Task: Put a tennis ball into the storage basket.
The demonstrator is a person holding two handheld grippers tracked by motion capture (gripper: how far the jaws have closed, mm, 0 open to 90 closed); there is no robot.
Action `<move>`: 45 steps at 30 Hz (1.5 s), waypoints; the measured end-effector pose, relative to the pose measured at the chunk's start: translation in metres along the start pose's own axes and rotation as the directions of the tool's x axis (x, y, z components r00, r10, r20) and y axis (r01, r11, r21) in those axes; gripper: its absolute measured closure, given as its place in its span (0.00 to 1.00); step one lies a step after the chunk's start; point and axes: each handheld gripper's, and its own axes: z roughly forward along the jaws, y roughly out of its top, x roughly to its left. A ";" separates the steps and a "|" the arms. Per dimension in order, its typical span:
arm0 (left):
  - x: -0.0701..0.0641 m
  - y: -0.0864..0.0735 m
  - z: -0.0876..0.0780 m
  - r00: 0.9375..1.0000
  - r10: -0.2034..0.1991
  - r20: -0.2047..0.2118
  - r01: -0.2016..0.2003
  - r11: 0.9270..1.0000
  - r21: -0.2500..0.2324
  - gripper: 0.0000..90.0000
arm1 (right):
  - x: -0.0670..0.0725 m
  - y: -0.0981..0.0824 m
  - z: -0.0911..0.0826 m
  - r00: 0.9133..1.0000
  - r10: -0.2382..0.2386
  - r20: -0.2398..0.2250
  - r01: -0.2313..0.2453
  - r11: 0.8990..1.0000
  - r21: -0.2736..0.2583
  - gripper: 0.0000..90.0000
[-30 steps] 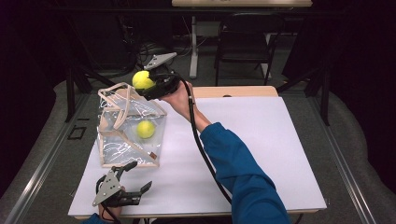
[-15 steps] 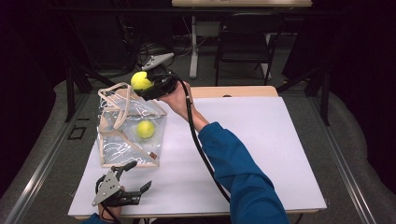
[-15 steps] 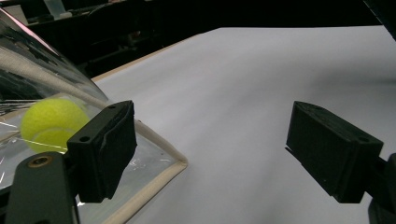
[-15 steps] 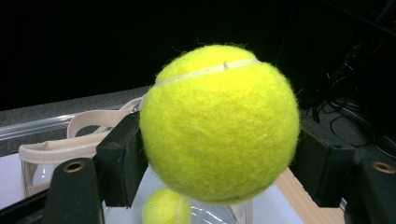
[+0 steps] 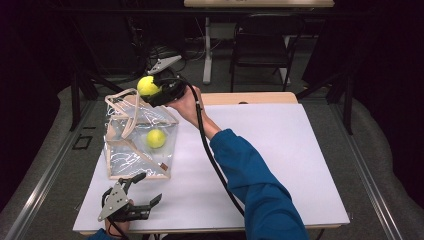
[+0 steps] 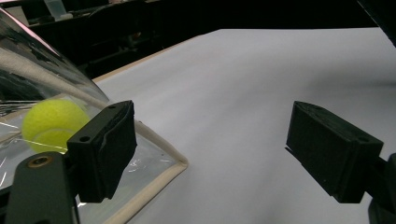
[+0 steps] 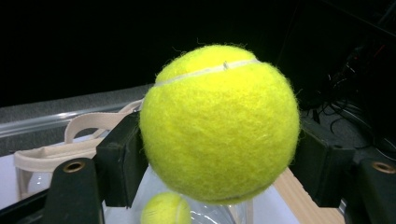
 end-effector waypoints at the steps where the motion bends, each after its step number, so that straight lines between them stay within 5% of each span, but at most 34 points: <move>1: 0.000 0.000 0.000 1.000 -0.002 -0.002 0.002 1.000 0.000 0.18 | 0.000 0.001 0.000 1.000 0.001 0.001 -0.001 1.000 -0.001 0.29; 45: 0.000 0.000 0.000 1.000 -0.003 0.007 0.003 1.000 -0.007 0.18 | 0.009 0.009 0.031 1.000 0.011 -0.014 -0.011 1.000 -0.019 0.29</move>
